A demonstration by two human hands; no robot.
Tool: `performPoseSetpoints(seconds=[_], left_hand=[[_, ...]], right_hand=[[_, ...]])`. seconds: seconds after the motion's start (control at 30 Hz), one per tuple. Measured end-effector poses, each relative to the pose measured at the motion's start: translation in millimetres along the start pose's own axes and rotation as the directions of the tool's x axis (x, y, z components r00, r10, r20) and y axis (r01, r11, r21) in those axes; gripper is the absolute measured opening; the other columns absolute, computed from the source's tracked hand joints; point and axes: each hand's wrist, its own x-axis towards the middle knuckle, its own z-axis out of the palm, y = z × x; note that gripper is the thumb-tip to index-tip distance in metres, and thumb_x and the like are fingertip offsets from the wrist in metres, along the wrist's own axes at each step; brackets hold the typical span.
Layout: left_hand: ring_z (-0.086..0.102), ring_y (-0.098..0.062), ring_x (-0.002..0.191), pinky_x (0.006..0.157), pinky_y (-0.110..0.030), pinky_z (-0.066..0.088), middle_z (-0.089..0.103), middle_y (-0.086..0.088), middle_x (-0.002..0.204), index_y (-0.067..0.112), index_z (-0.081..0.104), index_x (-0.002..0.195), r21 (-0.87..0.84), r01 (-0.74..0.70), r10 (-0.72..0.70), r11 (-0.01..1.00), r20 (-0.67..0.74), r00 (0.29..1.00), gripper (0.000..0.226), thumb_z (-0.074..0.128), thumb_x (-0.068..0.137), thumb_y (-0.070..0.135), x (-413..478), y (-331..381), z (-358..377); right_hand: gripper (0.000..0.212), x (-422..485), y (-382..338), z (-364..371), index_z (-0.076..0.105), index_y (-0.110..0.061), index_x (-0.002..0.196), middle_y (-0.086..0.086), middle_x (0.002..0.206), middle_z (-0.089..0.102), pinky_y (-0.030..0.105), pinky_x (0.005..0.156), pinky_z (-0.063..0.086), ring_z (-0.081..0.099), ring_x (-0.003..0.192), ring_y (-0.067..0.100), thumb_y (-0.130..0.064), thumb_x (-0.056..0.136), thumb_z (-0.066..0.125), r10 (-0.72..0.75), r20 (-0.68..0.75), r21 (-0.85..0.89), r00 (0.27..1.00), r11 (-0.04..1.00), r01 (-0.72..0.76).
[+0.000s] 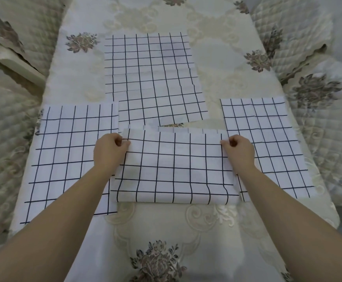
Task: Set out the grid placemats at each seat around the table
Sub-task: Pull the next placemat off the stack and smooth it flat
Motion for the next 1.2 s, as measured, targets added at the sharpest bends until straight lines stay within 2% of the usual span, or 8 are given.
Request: performPoseSetpoints(seconds=[0.17, 0.33, 0.47, 0.73, 0.87, 1.0, 1.1, 1.2], left_hand=[[0.055, -0.023, 0.066, 0.061, -0.031, 0.044, 0.053, 0.0, 0.061, 0.009, 0.055, 0.067, 0.02, 0.038, -0.038, 0.999, -0.003, 0.999, 0.028, 0.066, 0.085, 0.028, 7.9, 2.3, 3.0], [0.056, -0.018, 0.073, 0.058, -0.028, 0.041, 0.06, 0.001, 0.07, 0.01, 0.056, 0.07, 0.047, 0.062, -0.06, 0.997, -0.028, 0.998, 0.025, 0.064, 0.084, 0.029, 12.7, 2.7, 7.7], [0.054, -0.019, 0.065, 0.051, -0.024, 0.036, 0.059, 0.001, 0.068, 0.012, 0.056, 0.068, 0.069, 0.074, -0.072, 0.995, -0.036, 0.997, 0.025, 0.061, 0.084, 0.03, 14.6, 3.2, 9.5], [0.054, -0.021, 0.067, 0.052, -0.026, 0.037, 0.055, 0.002, 0.067, 0.013, 0.054, 0.071, 0.1, 0.079, -0.075, 0.992, -0.048, 0.996, 0.025, 0.059, 0.085, 0.033, 19.0, 1.5, 11.9], [0.058, -0.024, 0.083, 0.064, -0.034, 0.046, 0.062, -0.006, 0.092, 0.011, 0.06, 0.094, 0.121, 0.049, -0.033, 0.991, -0.128, 0.991, 0.028, 0.059, 0.088, 0.039, 20.4, 1.9, 10.7], [0.054, -0.03, 0.098, 0.078, -0.041, 0.045, 0.058, -0.014, 0.106, 0.006, 0.06, 0.107, 0.155, -0.18, 0.21, 0.971, -0.208, 0.955, 0.025, 0.057, 0.091, 0.024, 6.8, 12.7, 16.7], [0.057, -0.034, 0.096, 0.082, -0.043, 0.047, 0.062, -0.017, 0.107, 0.002, 0.064, 0.103, 0.18, -0.438, 0.457, 0.881, -0.081, 0.886, 0.02, 0.056, 0.088, 0.012, -14.2, 24.3, 35.8], [0.055, -0.037, 0.114, 0.096, -0.045, 0.044, 0.059, -0.021, 0.124, 0.0, 0.063, 0.114, 0.179, -0.53, 0.523, 0.829, 0.085, 0.848, 0.029, 0.052, 0.089, 0.01, -31.5, 33.3, 61.4]], right_hand=[[0.019, 6.2, -2.1, 5.3, 0.061, -0.009, 0.079, 0.001, 0.076, 0.058, 0.026, 0.059, 0.038, 0.053, 0.073, 0.02, -0.026, 0.087, 0.064, -0.001, -0.031, -0.041, 1.0, 0.999, 0.0], [0.016, 9.7, -3.9, 8.9, 0.061, -0.014, 0.083, 0.0, 0.084, 0.062, 0.028, 0.065, 0.042, 0.056, 0.078, 0.02, -0.029, 0.087, 0.062, 0.012, -0.053, -0.083, 0.999, 0.996, -0.017], [0.019, 12.4, -5.2, 9.0, 0.06, -0.013, 0.083, 0.0, 0.082, 0.062, 0.031, 0.065, 0.046, 0.056, 0.077, 0.021, -0.031, 0.087, 0.063, 0.016, -0.064, -0.093, 0.998, 0.995, -0.022], [0.025, 15.1, -9.5, 10.4, 0.061, -0.012, 0.084, 0.001, 0.079, 0.063, 0.027, 0.058, 0.04, 0.058, 0.073, 0.022, -0.037, 0.087, 0.064, 0.022, -0.085, -0.13, 0.996, 0.991, -0.033], [0.034, 13.3, -12.2, 8.9, 0.056, -0.012, 0.095, 0.002, 0.087, 0.061, 0.032, 0.06, 0.045, 0.057, 0.073, 0.022, -0.045, 0.088, 0.06, 0.039, -0.142, -0.138, 0.989, 0.989, -0.059], [0.031, -0.8, -21.7, 17.5, 0.053, -0.009, 0.111, 0.009, 0.107, 0.054, 0.033, 0.062, 0.043, 0.054, 0.076, 0.024, -0.036, 0.094, 0.053, -0.069, -0.23, -0.169, 0.971, 0.985, 0.03], [0.022, -21.1, -30.1, 39.1, 0.059, -0.006, 0.107, 0.01, 0.108, 0.056, 0.033, 0.072, 0.043, 0.054, 0.091, 0.026, -0.021, 0.092, 0.053, -0.287, -0.152, -0.179, 0.946, 0.949, 0.259], [0.026, -41.8, -38.6, 63.5, 0.064, -0.004, 0.106, 0.012, 0.111, 0.06, 0.04, 0.086, 0.046, 0.054, 0.101, 0.03, -0.015, 0.089, 0.048, -0.463, -0.034, -0.193, 0.886, 0.873, 0.448]])
